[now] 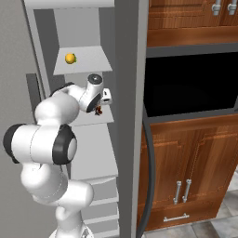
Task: Take the lemon and fish from the highest rack and move them to the second highest rack where the pear and chicken drumstick are located, to maximize freezer space. Close the freezer door after rearranging.
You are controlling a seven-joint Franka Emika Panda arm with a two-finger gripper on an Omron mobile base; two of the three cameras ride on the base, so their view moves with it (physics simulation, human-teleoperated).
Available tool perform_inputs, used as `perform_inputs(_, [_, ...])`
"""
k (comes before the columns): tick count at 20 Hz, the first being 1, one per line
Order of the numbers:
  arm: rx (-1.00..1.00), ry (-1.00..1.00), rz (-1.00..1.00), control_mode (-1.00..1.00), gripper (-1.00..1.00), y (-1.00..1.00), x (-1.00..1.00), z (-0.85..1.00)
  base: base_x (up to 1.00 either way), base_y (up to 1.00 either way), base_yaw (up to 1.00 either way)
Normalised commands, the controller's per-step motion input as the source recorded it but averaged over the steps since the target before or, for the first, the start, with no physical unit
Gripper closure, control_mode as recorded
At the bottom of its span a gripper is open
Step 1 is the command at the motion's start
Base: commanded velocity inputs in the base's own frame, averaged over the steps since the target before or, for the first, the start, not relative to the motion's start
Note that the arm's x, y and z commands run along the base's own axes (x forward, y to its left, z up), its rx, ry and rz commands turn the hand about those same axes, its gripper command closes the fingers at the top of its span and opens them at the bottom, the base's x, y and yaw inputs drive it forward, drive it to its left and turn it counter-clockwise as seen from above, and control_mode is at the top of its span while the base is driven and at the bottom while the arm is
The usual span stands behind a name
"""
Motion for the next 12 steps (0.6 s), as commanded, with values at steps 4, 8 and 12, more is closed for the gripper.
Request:
perform_inputs(4, [0.00,0.01,0.00,-1.00,1.00,0.16,0.39,-0.23,0.00,0.00,0.00])
perform_inputs(8, [0.00,0.00,0.00,-1.00,1.00,0.18,0.36,-0.26,0.00,0.00,0.00])
perform_inputs(12, [0.00,0.00,0.00,-1.00,1.00,0.25,0.24,-0.25,0.00,0.00,0.00])
